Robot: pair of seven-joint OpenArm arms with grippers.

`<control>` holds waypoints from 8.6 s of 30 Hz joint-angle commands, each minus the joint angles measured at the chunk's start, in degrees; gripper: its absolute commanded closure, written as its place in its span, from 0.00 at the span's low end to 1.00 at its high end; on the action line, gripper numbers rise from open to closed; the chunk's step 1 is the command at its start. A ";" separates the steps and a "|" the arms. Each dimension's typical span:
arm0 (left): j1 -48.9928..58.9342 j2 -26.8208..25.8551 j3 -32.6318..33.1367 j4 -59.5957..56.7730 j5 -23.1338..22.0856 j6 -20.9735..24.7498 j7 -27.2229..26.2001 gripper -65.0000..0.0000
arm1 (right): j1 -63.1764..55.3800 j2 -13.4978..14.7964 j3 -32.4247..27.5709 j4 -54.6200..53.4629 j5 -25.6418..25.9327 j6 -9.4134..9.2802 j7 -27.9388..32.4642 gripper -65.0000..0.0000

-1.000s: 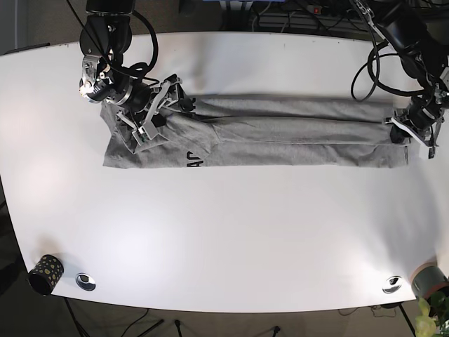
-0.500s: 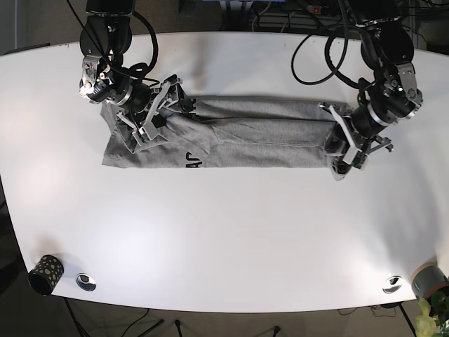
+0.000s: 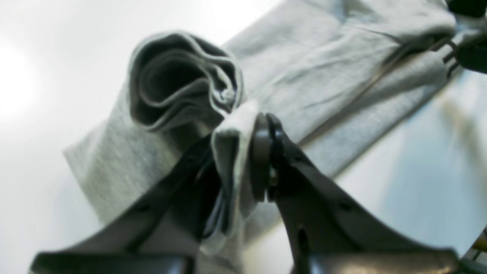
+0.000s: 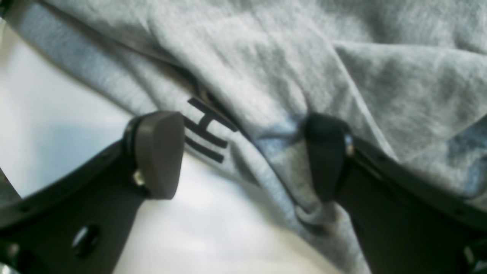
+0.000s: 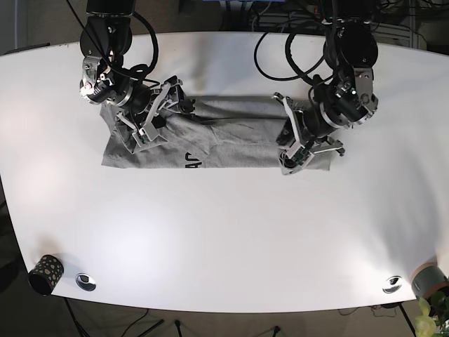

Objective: Fold the T-shirt properly
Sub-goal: 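Fold the strip end with the left gripper toward the right gripper, then grasp both ends of the folded strip with both grippers, then fold both strip ends inward toward each other with both grippers, then press and tuck the grey bundle's edges with both grippers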

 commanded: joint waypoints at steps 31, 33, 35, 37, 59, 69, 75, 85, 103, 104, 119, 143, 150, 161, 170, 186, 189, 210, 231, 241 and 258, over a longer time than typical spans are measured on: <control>-0.98 3.18 9.38 5.93 1.94 4.91 -1.45 0.35 | 2.16 0.45 0.36 1.22 0.74 -0.17 -0.04 0.26; -1.15 3.18 4.54 5.85 1.77 4.91 -1.45 0.35 | 3.04 0.45 1.86 2.36 1.88 -0.17 -0.13 0.26; -1.07 3.18 0.85 5.85 1.77 4.91 -1.45 0.35 | 3.74 0.45 4.32 3.15 5.05 -0.17 -1.62 0.26; -0.80 3.09 -2.23 5.85 1.77 4.91 -1.45 0.35 | 5.15 0.45 7.66 3.15 9.53 -0.17 -4.52 0.26; -0.19 2.39 -21.13 -1.01 0.27 -0.06 -1.45 0.46 | 17.28 10.56 30.95 -22.87 17.27 1.63 -10.85 0.26; -0.19 0.98 -22.10 -8.40 -6.06 -0.06 -1.54 0.50 | 14.90 6.78 30.43 -24.54 17.01 1.63 -11.21 0.26; -0.19 0.89 -22.01 -9.45 -5.80 -0.06 -1.54 0.50 | 12.97 5.11 23.13 -22.61 17.18 1.63 -11.12 0.26; -0.10 -0.69 -19.37 -9.89 -5.62 -0.06 -1.54 0.50 | 12.71 1.77 22.87 -18.65 16.92 1.63 -11.12 0.33; -0.27 -1.13 -10.23 -13.58 -5.71 -0.06 -1.80 0.51 | 8.84 4.32 22.87 -0.02 17.01 1.63 -11.03 1.00; -0.80 -1.13 -9.44 -14.02 -5.71 -0.06 -1.80 0.51 | 8.49 4.32 22.87 1.30 17.01 1.63 -11.03 1.00; -2.91 2.74 -0.73 -18.59 -5.62 -0.06 -1.80 0.51 | 3.74 1.95 9.42 18.36 17.18 1.63 -11.12 1.00; -2.47 2.65 0.59 -18.68 -5.62 -0.06 -1.80 0.51 | 10.33 -6.67 -3.07 5.96 16.74 1.63 -10.59 0.99; -2.47 2.83 0.59 -18.68 -5.62 -0.06 -1.80 0.51 | 14.02 -6.58 -7.20 -1.77 16.74 1.63 -10.59 0.72; -2.47 2.83 0.41 -18.33 -6.06 -0.06 -1.80 0.51 | 13.85 -6.58 -11.16 1.04 16.92 1.63 -10.59 0.04; -1.68 2.83 -2.23 -12.88 -6.15 -0.06 -1.80 0.51 | 8.40 -1.66 -5.35 10.89 17.18 1.63 -10.77 0.20; -0.19 -2.45 -13.30 1.10 -5.71 -0.06 -1.63 0.51 | 2.86 -1.84 -5.97 11.33 16.74 1.63 -10.59 0.31; -0.89 -3.94 -10.40 2.07 -5.71 -0.06 -1.63 0.51 | 5.23 -1.57 -3.16 9.74 16.65 1.63 -9.54 0.50; -2.47 4.85 7.53 -5.67 -5.62 -0.06 -1.63 0.51 | 21.94 4.67 -1.40 -19.88 16.65 1.63 1.45 0.96; -8.89 -6.31 7.88 -20.97 -6.06 -0.06 -7.08 0.51 | 20.27 7.40 -6.50 -22.08 5.31 1.63 12.18 0.97; -10.21 -6.58 3.22 -4.97 -5.71 -0.06 -6.99 0.51 | 15.87 7.84 -7.02 -8.02 5.14 1.63 8.40 0.97; 0.08 -0.16 3.22 -0.48 -3.33 4.12 -7.25 0.50 | 23.17 2.82 -9.13 -19.36 -10.34 1.63 12.00 0.97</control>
